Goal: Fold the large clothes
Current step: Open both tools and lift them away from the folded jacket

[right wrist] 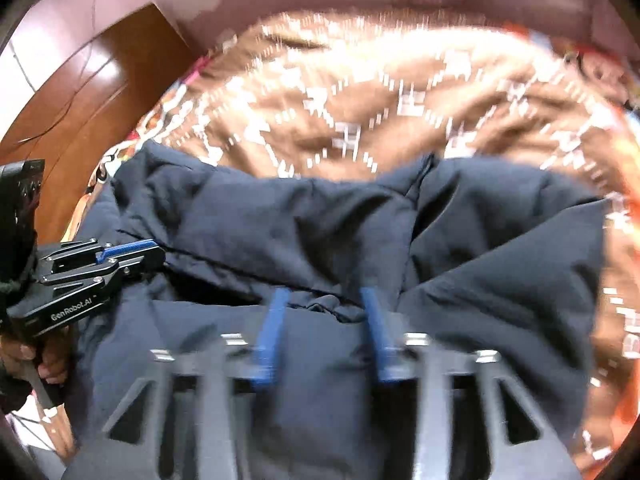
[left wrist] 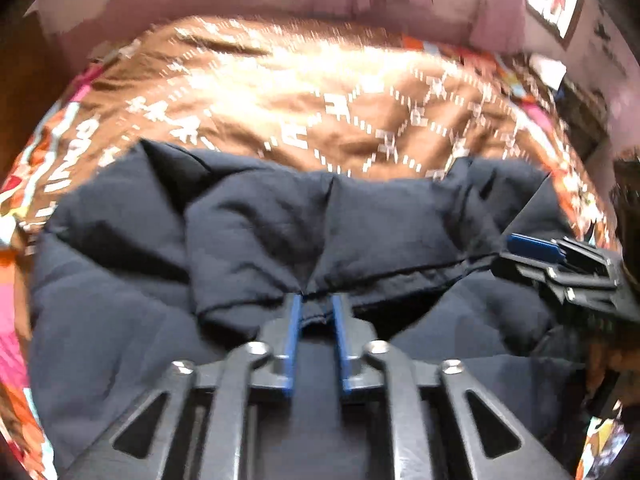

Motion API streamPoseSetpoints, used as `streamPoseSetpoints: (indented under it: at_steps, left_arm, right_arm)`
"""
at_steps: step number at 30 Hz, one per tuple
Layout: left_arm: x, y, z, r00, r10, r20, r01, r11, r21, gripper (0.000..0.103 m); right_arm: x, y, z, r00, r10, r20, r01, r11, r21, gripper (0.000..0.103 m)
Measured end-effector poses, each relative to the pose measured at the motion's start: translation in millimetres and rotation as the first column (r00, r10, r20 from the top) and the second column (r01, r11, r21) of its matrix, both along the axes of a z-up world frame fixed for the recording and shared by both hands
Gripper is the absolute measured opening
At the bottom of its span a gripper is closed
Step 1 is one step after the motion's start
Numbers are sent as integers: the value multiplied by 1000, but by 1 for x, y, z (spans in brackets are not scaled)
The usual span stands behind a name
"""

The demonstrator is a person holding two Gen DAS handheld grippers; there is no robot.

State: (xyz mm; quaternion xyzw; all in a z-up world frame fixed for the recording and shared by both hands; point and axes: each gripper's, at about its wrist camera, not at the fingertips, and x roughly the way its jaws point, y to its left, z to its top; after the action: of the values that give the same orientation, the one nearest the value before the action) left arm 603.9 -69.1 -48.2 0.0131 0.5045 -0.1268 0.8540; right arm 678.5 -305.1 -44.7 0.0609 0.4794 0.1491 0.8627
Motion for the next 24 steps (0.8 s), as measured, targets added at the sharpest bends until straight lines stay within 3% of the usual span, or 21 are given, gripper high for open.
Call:
streamPoseSetpoints:
  at_steps: [2, 4, 5, 6, 9, 14, 24]
  left_arm:
    - [-4, 0, 9, 999, 23, 34, -23, 1000, -2, 36]
    - [-14, 4, 22, 996, 53, 76, -53, 999, -5, 61]
    - [-21, 9, 29, 992, 72, 103, -71, 997, -9, 79]
    - [-30, 13, 38, 986, 91, 139, -89, 996, -21, 84]
    - [-46, 19, 51, 979, 101, 179, -92, 994, -56, 88]
    - [-71, 26, 62, 963, 130, 235, -112, 990, -88, 96]
    - [-121, 34, 90, 904, 181, 388, -136, 981, -139, 101]
  right_arm:
    - [-15, -7, 14, 999, -5, 51, 6, 1000, -18, 52]
    - [-27, -11, 28, 996, -12, 93, 16, 999, -39, 52]
    - [-30, -9, 35, 994, -19, 111, 24, 998, -50, 55]
    - [-33, -13, 42, 992, -22, 126, 30, 998, -56, 60]
    - [-51, -17, 61, 982, -49, 185, 59, 997, -51, 77]
    - [-80, -19, 86, 954, -68, 292, 86, 995, -49, 85]
    - [-135, -20, 118, 899, -93, 428, 111, 994, -17, 87]
